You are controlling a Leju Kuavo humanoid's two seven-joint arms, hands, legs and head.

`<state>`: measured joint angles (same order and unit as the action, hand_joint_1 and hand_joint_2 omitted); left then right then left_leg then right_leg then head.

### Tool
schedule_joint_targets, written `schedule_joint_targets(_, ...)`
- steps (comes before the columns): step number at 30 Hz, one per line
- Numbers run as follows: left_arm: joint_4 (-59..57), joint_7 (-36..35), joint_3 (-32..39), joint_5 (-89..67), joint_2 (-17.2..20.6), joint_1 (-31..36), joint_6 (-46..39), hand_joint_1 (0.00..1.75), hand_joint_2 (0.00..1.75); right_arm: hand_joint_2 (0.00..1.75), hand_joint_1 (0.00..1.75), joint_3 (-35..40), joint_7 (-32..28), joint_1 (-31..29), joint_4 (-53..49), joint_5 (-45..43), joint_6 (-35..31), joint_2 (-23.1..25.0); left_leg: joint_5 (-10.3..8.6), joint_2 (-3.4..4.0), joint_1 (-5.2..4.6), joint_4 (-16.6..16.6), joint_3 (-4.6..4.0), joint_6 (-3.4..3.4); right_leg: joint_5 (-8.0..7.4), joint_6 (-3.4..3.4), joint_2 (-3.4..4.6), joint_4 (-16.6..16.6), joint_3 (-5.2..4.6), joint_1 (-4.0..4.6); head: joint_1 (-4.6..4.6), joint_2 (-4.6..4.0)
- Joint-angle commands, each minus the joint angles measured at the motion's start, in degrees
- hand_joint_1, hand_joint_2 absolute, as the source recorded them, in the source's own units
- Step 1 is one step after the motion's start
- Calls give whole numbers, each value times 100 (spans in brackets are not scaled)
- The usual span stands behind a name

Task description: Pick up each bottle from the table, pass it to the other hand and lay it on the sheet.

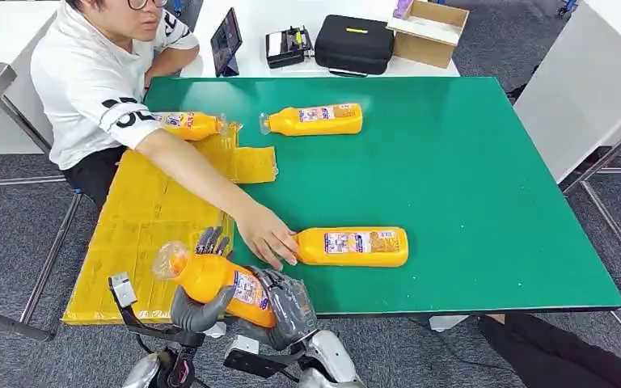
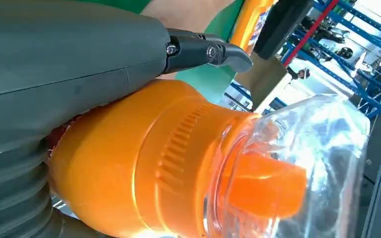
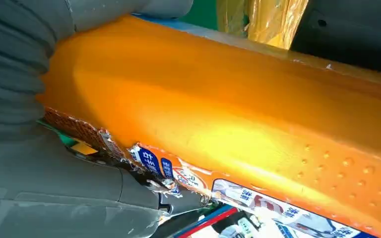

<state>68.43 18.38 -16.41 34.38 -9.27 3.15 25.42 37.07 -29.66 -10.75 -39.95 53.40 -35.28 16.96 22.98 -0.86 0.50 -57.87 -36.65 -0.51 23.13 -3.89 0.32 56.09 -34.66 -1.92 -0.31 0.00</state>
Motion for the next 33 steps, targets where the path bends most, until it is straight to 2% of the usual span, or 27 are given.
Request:
schedule_joint_targets(1,7,67,-328,-175,27,303,286,175,175,175,168,376,100,-37,574,-20,-341,216,14,-4,11,-4,22,3,15,23,-13,-3,29,15,0,0)
schedule_joint_targets(4,102,196,-644,-573,115,283,385,175,175,175,169,395,155,-209,599,-102,-368,292,13,-2,9,-6,17,2,13,22,-11,2,22,12,0,0)
schedule_joint_targets(8,234,433,-910,-1267,205,300,81,175,175,175,171,442,205,-385,369,-384,-399,304,22,4,15,-16,25,4,21,34,-10,9,31,21,0,0)
schedule_joint_targets(10,235,516,-976,-1548,248,323,-45,175,175,175,162,434,259,-440,275,-436,-440,303,7,1,7,-7,3,2,7,17,-6,4,6,10,-2,0)
schedule_joint_targets(11,262,607,-931,-1925,253,331,-411,175,175,175,159,251,371,-523,107,-600,-442,304,12,2,8,-9,11,2,11,22,-7,6,15,12,0,0)
schedule_joint_targets(13,298,600,-811,-1923,263,352,-437,175,175,175,159,224,402,-618,105,-639,-364,302,12,4,7,-12,9,2,11,22,-5,9,14,11,0,0)
schedule_joint_targets(15,356,610,-650,-1842,232,369,-400,175,175,175,166,228,396,-620,115,-627,-367,304,11,12,6,-9,8,2,7,20,5,7,11,10,0,0)
schedule_joint_targets(20,491,574,-574,-1844,254,439,-397,175,175,175,162,295,409,-622,116,-642,-371,304,18,13,11,-10,22,4,14,29,2,7,30,17,0,0)
schedule_joint_targets(23,563,563,-526,-1843,229,435,-406,175,175,175,169,382,446,-672,112,-758,-363,304,12,12,8,-8,12,3,8,22,4,6,18,12,0,0)
schedule_joint_targets(28,460,546,-443,-1908,180,500,-500,175,175,175,162,543,407,-754,88,-1046,-404,304,7,8,4,-5,6,1,4,15,2,4,12,8,0,0)
schedule_joint_targets(29,441,546,-425,-1909,174,529,-513,175,175,175,148,538,355,-739,1,-1133,-461,304,12,12,8,-9,12,2,8,22,3,6,18,12,0,0)
schedule_joint_targets(30,424,546,-395,-1908,160,570,-537,175,175,175,3,476,208,-691,-161,-1329,-472,304,17,14,10,-12,19,2,11,27,4,7,26,16,0,0)
schedule_joint_targets(32,425,562,-272,-1856,127,687,-656,175,175,175,0,481,-179,-629,-460,-1913,-219,304,6,5,5,-6,3,1,4,16,-1,5,10,8,0,0)
schedule_joint_targets(33,398,567,-202,-1802,112,793,-725,175,175,0,0,445,-444,-565,-684,-2185,-15,280,10,4,9,-11,4,2,8,21,-4,9,14,13,0,0)
